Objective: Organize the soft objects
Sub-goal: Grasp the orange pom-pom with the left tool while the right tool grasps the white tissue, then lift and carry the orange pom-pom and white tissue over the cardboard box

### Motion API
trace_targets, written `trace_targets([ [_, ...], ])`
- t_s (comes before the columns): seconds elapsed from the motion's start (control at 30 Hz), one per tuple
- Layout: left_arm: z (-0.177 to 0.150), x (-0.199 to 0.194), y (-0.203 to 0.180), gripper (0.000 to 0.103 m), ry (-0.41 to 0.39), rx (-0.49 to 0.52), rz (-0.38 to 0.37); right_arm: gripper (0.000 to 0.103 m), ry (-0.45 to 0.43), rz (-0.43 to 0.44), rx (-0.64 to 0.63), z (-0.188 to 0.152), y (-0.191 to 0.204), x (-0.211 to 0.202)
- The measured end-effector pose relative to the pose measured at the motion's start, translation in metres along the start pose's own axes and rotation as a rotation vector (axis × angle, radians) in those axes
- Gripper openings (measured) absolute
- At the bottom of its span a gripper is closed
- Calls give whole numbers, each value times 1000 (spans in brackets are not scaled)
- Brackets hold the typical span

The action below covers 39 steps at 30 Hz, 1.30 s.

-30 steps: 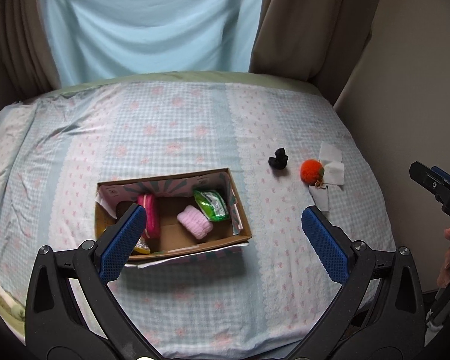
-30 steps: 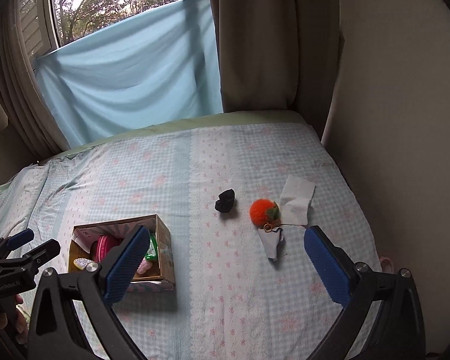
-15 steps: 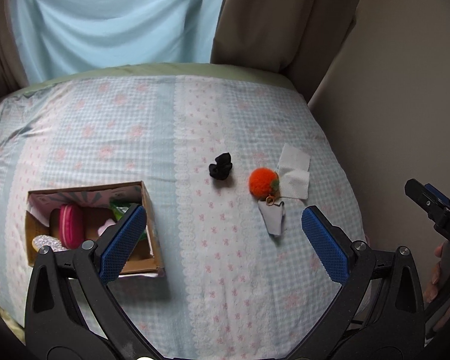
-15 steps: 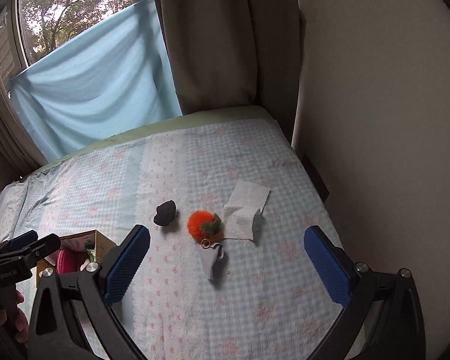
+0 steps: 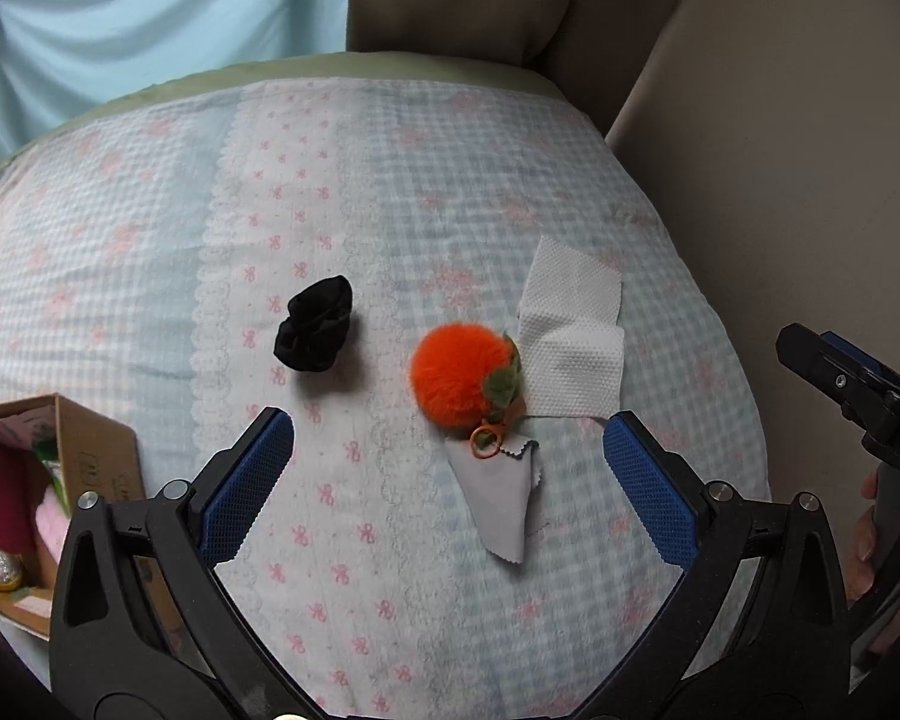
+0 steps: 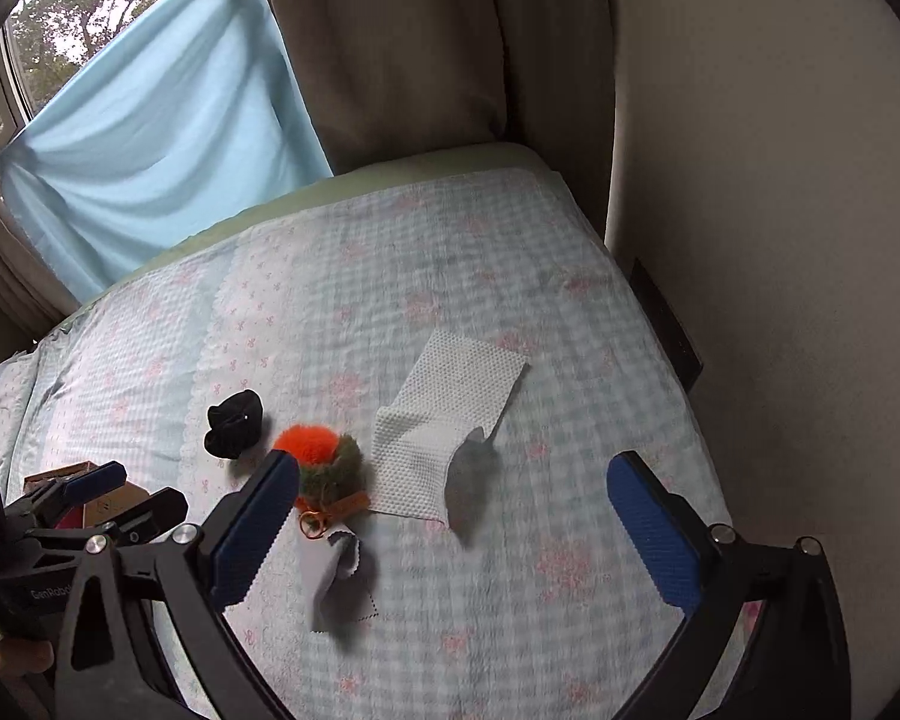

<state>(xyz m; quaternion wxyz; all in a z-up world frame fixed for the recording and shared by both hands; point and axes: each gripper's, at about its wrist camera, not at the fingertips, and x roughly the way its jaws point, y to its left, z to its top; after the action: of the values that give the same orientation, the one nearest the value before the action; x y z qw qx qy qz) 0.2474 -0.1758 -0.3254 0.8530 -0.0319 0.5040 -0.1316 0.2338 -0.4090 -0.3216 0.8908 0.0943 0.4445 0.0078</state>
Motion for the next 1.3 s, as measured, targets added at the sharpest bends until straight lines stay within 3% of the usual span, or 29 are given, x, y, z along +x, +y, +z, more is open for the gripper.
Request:
trace_targets([
  [0.27,7,91,-9,103,41,48,-13,100,20,35,44,-15,-20,75],
  [0.5,5,145,-18,100,65,105,-31,98,32,66,53,-20,-19,127],
  [0.7,3,174,-19,81,80,128,-47,69,43,78,24,-22,-17,161],
  [0.87,3,179,-23,48,57,188,-17,43,14,77,-34,-21,-8,164],
  [0.9,4,179,-24,46,53,192,-14,34,14,79,-40,-21,-7,165],
  [1.03,6,178,-22,41,55,192,-27,20,18,71,-31,-21,-6,168],
  [1.13,8,179,-22,41,57,188,-32,12,12,66,-16,-20,-8,167],
  [1.3,9,177,-20,40,58,172,-43,8,-14,60,-8,-16,-8,159],
])
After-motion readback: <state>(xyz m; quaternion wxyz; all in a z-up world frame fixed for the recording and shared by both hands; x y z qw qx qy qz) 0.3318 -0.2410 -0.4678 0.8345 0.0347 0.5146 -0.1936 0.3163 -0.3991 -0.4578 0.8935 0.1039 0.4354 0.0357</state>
